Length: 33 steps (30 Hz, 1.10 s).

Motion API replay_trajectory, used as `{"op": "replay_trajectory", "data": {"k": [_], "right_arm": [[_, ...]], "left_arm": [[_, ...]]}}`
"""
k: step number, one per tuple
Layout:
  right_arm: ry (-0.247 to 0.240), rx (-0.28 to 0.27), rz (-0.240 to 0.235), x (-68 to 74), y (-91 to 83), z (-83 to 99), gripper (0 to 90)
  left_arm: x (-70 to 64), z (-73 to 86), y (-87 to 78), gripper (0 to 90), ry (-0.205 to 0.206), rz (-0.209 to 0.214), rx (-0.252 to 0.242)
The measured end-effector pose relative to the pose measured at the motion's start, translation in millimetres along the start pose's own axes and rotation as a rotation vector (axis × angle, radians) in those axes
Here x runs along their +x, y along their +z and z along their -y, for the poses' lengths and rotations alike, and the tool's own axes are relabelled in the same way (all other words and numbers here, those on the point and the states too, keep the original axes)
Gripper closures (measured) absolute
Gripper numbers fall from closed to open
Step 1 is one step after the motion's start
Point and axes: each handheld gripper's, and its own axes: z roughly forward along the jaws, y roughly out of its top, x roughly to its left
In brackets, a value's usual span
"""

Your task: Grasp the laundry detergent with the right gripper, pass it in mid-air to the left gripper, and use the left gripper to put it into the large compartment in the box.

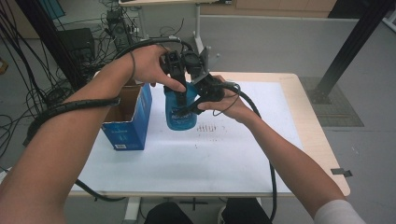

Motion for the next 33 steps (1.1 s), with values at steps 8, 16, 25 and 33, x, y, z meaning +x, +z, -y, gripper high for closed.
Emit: {"op": "replay_trajectory", "data": {"k": [8, 16, 25, 33], "right_arm": [[0.010, 0.005, -0.009, 0.5, 0.5, 0.4, 42.8], [0.007, 0.005, -0.003, -0.6, -0.6, 1.5, 42.6], [0.016, 0.001, -0.003, -0.9, -1.2, 1.4, 42.3], [-0.005, -0.006, 0.000, -3.2, 0.6, 2.4, 41.9]], "left_arm": [[-0.4, -1.2, 0.8, 37.0, -0.002, 0.004, 0.008], [-1.4, -3.9, 1.7, 37.0, 0.003, -0.013, 0.007], [-1.4, -4.1, 0.7, 37.1, 0.002, -0.015, 0.008], [-1.5, -3.1, 1.8, 37.1, -0.003, -0.019, 0.004]]}}
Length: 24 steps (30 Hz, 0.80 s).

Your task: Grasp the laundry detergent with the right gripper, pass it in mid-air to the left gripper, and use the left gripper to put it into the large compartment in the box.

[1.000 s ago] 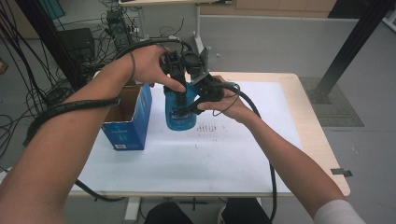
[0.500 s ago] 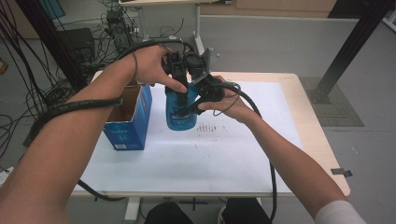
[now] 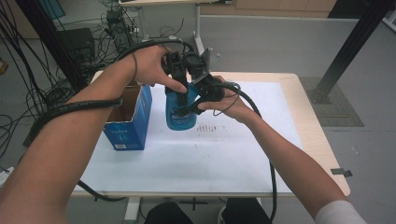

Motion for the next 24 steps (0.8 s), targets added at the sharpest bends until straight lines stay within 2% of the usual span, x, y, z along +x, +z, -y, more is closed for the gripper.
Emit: {"op": "replay_trajectory", "data": {"k": [1, 6, 7, 10, 11, 12, 13, 15, 17, 20, 24], "right_arm": [[0.025, 0.006, -0.001, 2.0, -0.7, -0.7, 41.8], [0.032, 0.005, -0.002, 1.9, -0.8, -0.7, 41.5], [0.016, -0.001, 0.000, 0.1, -0.1, -0.1, 41.5], [0.016, -0.005, 0.000, -0.1, -0.2, 0.0, 41.2], [0.036, -0.005, -0.001, 1.4, -1.3, -0.3, 40.9], [0.036, -0.005, -0.001, 1.4, -1.3, -0.3, 40.9], [-0.011, -0.026, -0.004, -2.9, -0.8, 1.4, 40.5], [0.047, -0.023, -0.018, -0.6, -2.6, 1.7, 39.6], [0.033, -0.025, -0.004, -1.8, -2.2, 2.6, 39.1], [0.056, -0.013, -0.010, -0.9, -2.4, 4.2, 35.9], [0.083, -0.003, 0.014, 0.1, -6.7, 9.9, 27.6]], "left_arm": [[-0.2, 0.1, 0.0, 37.1, 0.000, -0.003, -0.002], [-0.3, 0.0, -0.3, 37.2, -0.001, -0.005, -0.001], [-0.3, 0.1, -0.6, 37.1, -0.002, -0.004, -0.003], [-0.4, 0.6, -0.8, 37.2, -0.003, -0.007, -0.009], [-1.0, 1.3, -1.7, 37.2, -0.010, -0.010, -0.019], [-1.0, 1.3, -1.7, 37.2, -0.010, -0.010, -0.019], [-1.0, 1.7, -2.0, 37.2, -0.014, -0.010, -0.023], [-1.4, 1.8, -3.0, 37.2, -0.010, -0.013, -0.023], [-1.6, 1.6, -3.4, 37.2, -0.009, -0.013, -0.024], [-1.7, 0.7, -5.0, 37.2, -0.011, -0.010, -0.029], [-1.1, 1.2, -7.1, 37.2, -0.024, -0.015, -0.023]]}}
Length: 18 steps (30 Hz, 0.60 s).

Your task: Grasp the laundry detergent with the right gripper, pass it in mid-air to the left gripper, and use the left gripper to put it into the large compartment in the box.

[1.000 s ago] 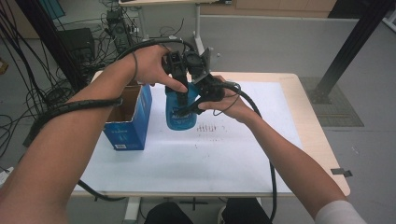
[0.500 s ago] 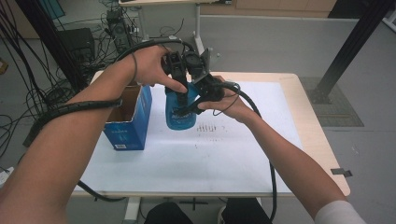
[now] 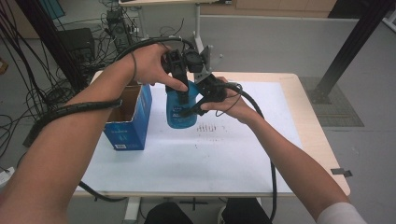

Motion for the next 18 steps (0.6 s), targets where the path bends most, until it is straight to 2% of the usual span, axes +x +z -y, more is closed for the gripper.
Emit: {"op": "replay_trajectory", "data": {"k": [3, 6, 7, 8, 10, 12, 14, 15, 16, 17, 18], "right_arm": [[0.005, 0.006, 0.022, -1.3, -4.7, 3.6, 24.1], [0.022, 0.025, 0.037, -1.7, -13.6, 7.6, 22.9], [0.028, 0.030, 0.048, -1.6, -16.9, 8.7, 19.4], [0.060, 0.030, 0.069, -1.2, -22.8, 10.9, 14.7], [0.078, 0.034, 0.080, -0.8, -27.6, 12.3, 14.1], [0.121, 0.040, 0.100, -0.6, -34.7, 15.4, 5.7], [0.151, 0.074, 0.138, 1.2, -42.4, 17.8, 6.1], [0.191, 0.126, 0.157, 2.3, -47.7, 18.9, 2.0], [0.191, 0.126, 0.157, 2.3, -47.7, 18.9, 2.0], [0.225, 0.155, 0.155, 4.1, -55.5, 22.4, 4.8], [0.225, 0.155, 0.155, 4.1, -55.5, 22.4, 4.8]], "left_arm": [[1.2, 0.7, -1.9, 37.2, -0.015, -0.010, 0.000], [3.3, 2.2, -5.3, 37.2, -0.050, -0.018, -0.008], [4.6, 2.6, -6.7, 37.2, -0.055, -0.019, 0.000], [4.8, 3.0, -7.4, 37.1, -0.067, -0.021, -0.003], [6.9, 3.5, -10.2, 37.1, -0.092, -0.023, 0.009], [8.6, 3.9, -12.7, 37.1, -0.121, -0.022, 0.017], [9.6, 4.0, -16.0, 37.1, -0.148, -0.025, 0.024], [10.1, 3.9, -17.7, 37.1, -0.156, -0.025, 0.030], [10.9, 3.9, -20.4, 37.1, -0.176, -0.026, 0.035], [11.8, 3.8, -23.3, 37.1, -0.190, -0.026, 0.041], [12.6, 3.7, -26.4, 37.1, -0.207, -0.027, 0.043]]}}
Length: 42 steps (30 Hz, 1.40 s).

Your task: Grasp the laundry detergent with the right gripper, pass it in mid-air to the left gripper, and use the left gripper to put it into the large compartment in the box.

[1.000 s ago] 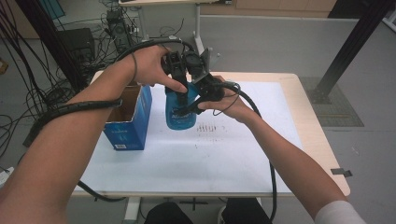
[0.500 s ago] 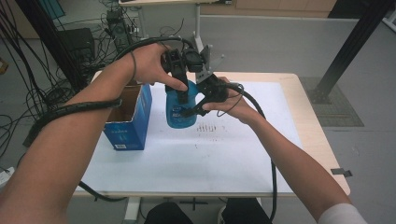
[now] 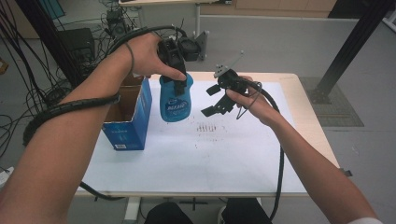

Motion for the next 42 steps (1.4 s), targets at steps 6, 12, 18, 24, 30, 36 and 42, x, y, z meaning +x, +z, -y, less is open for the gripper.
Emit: {"op": "replay_trajectory", "data": {"k": [6, 12, 18, 24, 30, 36, 42], "right_arm": [[0.049, 0.050, 0.064, 1.0, -19.5, 11.3, 3.5], [0.046, 0.120, 0.137, 5.3, -39.2, 20.5, 4.0], [0.051, 0.129, 0.188, 8.1, -54.9, 27.0, 4.4], [0.054, 0.162, 0.219, 10.4, -68.5, 34.6, 4.4], [0.063, 0.184, 0.242, 10.1, -79.8, 42.6, 4.4], [0.061, 0.207, 0.261, 10.4, -88.1, 47.3, 4.6], [0.056, 0.233, 0.285, 11.6, -94.9, 50.2, 4.6]], "left_arm": [[8.4, 1.2, -23.0, 37.1, -0.127, -0.008, 0.021], [27.8, 12.1, -49.7, 37.1, -0.320, 0.010, 0.000], [46.9, 24.4, -70.8, 37.0, -0.500, -0.025, 0.004], [66.3, 44.0, -91.4, 37.0, -0.673, -0.045, -0.022], [79.6, 60.8, -106.9, 37.1, -0.823, -0.067, -0.036], [89.7, 72.9, -115.6, 37.1, -0.924, -0.086, -0.027], [98.3, 86.8, -117.9, 37.1, -1.009, -0.095, -0.041]]}}
